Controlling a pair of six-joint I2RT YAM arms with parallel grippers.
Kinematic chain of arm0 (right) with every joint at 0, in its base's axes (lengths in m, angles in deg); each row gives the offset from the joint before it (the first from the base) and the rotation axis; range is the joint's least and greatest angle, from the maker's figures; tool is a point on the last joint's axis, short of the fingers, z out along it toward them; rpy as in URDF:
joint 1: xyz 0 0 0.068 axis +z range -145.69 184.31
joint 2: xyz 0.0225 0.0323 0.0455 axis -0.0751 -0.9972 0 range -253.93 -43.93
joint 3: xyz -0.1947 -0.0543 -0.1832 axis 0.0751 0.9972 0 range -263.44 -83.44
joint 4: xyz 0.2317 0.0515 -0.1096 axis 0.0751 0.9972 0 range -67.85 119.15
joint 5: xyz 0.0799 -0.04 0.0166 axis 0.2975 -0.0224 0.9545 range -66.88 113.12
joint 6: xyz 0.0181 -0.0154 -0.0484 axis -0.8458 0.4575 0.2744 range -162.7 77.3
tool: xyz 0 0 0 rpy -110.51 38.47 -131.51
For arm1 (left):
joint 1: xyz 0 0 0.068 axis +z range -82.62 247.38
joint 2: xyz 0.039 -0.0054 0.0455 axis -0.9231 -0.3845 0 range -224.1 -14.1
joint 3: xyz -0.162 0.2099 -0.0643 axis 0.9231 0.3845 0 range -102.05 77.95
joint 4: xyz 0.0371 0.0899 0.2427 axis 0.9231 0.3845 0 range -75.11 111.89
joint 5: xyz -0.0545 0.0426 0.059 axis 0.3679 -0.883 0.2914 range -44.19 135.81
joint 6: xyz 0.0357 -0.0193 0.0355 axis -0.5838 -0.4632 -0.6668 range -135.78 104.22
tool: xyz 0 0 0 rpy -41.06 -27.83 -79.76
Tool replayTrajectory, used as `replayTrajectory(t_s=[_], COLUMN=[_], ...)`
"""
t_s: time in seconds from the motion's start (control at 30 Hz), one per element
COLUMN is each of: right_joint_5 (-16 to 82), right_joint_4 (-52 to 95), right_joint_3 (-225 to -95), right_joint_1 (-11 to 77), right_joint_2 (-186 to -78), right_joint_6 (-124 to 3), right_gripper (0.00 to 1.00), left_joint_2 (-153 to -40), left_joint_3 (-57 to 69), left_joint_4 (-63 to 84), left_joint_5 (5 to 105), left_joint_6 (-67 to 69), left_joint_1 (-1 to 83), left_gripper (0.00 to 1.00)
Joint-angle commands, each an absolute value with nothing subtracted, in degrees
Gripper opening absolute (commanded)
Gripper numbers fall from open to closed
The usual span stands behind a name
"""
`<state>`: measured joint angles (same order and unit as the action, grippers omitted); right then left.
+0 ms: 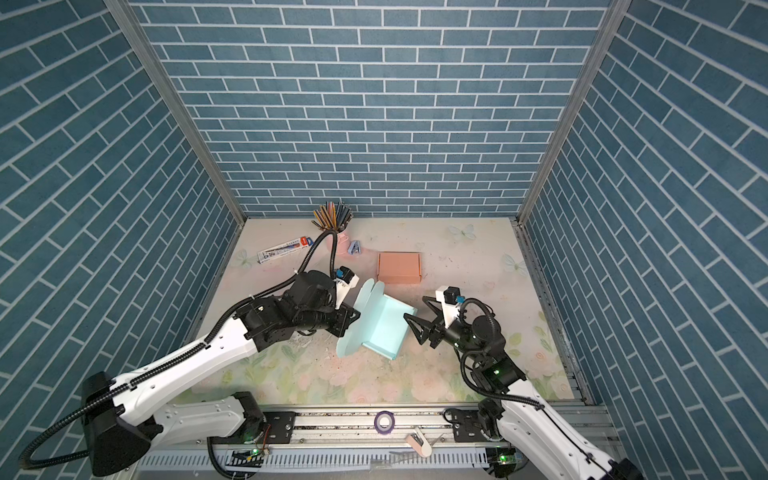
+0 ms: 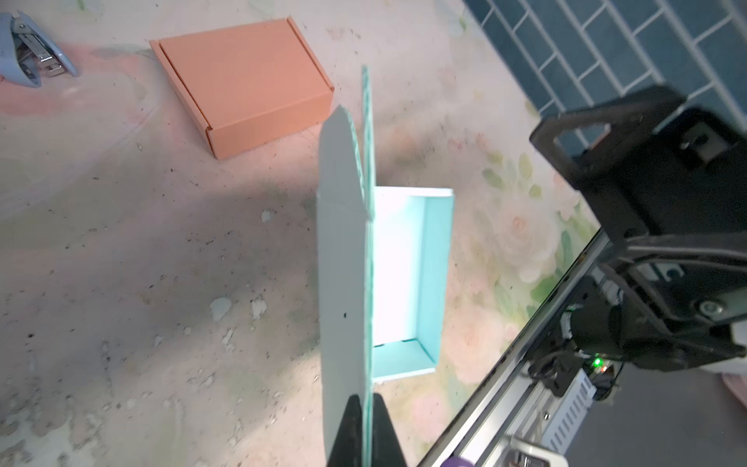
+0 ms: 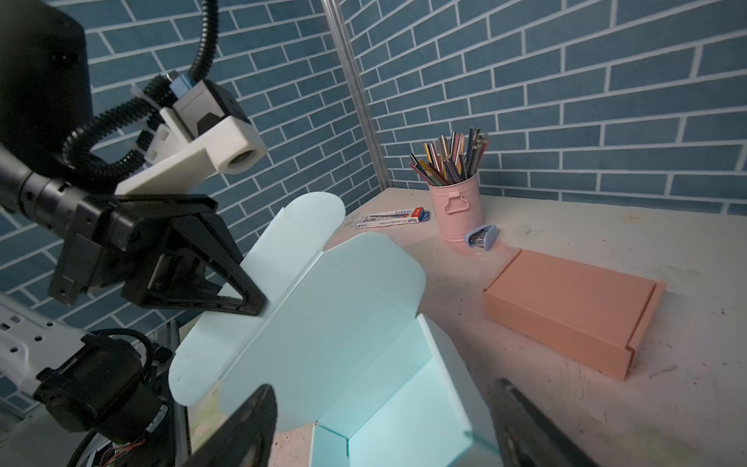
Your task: Fold the paper box
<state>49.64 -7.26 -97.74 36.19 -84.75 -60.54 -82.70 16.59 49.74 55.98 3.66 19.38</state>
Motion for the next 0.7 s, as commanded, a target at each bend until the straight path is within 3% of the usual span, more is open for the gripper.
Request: replayTrajectory(t_s=[0.0, 0.13, 0.37, 0.67], right_joint_5=[56.9, 62.2, 72.4, 75.0], right_joint_4=[-20.4, -24.9, -20.0, -18.9], right_joint_3=[-99.4, -101.6, -107.6, -110.3], right_joint_1=[36.4, 36.4, 36.7, 37.7], right_joint_2=[-91.6, -99.0, -108.9, -116.1], right_joint_6=[-54.0, -50.5, -41.2, -36.1], right_gripper=[0.83, 0.83, 0.81, 0.80], left_joint_2=[-85.3, -88.3, -91.2, -93.7], left_joint_3=[11.1, 6.7, 0.3, -2.5], left_joint_4=[63.5, 70.0, 76.6, 79.5], left_joint_5=[55.4, 56.5, 59.2, 61.9], left_joint_6=[-6.0, -12.2, -19.6, -24.5], left_joint_1=[19.8, 19.8, 19.8, 19.8], left_gripper=[0.07, 0.07, 0.07, 0.08])
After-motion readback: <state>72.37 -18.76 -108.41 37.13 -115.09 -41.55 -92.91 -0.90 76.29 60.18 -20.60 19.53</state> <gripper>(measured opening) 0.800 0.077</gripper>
